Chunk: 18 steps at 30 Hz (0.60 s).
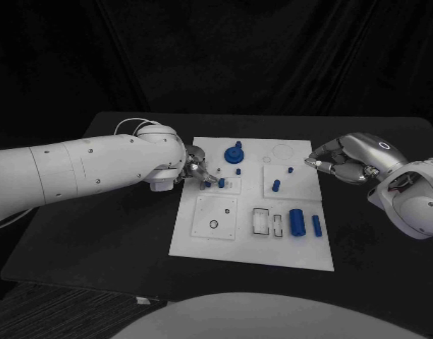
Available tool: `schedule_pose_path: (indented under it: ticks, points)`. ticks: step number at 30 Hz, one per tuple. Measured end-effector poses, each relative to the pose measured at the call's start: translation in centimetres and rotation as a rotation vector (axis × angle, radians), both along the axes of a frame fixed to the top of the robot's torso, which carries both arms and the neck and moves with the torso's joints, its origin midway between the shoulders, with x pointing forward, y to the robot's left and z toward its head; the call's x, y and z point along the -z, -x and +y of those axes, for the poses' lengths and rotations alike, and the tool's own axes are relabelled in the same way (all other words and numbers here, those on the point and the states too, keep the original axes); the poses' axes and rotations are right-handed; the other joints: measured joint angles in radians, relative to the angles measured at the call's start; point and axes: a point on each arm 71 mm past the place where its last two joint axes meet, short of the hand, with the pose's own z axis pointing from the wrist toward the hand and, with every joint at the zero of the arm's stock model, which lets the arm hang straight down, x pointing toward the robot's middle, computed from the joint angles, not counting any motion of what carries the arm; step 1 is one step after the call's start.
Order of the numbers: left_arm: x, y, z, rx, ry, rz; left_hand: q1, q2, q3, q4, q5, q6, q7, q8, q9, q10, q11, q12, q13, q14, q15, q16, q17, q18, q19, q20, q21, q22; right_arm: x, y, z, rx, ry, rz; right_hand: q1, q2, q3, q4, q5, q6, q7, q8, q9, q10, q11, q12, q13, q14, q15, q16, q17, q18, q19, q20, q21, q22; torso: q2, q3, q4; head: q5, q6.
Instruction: Assemble the parts on the task board
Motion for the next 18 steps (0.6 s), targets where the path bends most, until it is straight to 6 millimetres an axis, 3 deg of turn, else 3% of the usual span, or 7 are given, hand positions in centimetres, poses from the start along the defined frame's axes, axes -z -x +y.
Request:
schedule_pose_path:
  ticks: [6,18]
  points:
    - [-0.09,-0.08,0.32,-0.006,0.001,-0.003,-0.037,0.005,-0.053,0.007,-0.008,-0.016,0.007,-0.018,-0.017,-0.001,0.006,0.000,0.000,0.001,0.006,0.000,0.000,0.000,-0.004,0.004,-0.005,0.000,0.02,0.00,-0.02,0.000,0.000,0.000,0.000,0.000,0.000,0.000,0.000,0.000,0.000,0.000,0.000,0.000,0.000,0.000,0.000,0.000,0.000,0.000,0.000,0.000,0.000,0.000,0.000,0.000,0.000,0.0000,-0.0001,0.002,0.000]
    - [-0.08,-0.07,0.45,-0.003,0.007,-0.004,-0.037,0.005,-0.064,0.006,-0.008,-0.016,0.008,-0.019,-0.022,0.002,0.009,-0.008,0.000,0.001,0.006,0.000,0.000,0.000,-0.004,0.004,-0.012,0.000,0.06,-0.05,0.05,0.000,0.001,0.001,0.000,0.000,0.000,0.000,0.000,0.000,0.000,0.000,0.000,0.000,0.000,0.000,0.000,0.000,0.000,0.000,0.000,0.000,0.000,0.000,0.000,0.000,0.000,0.0000,-0.0001,0.002,0.000]
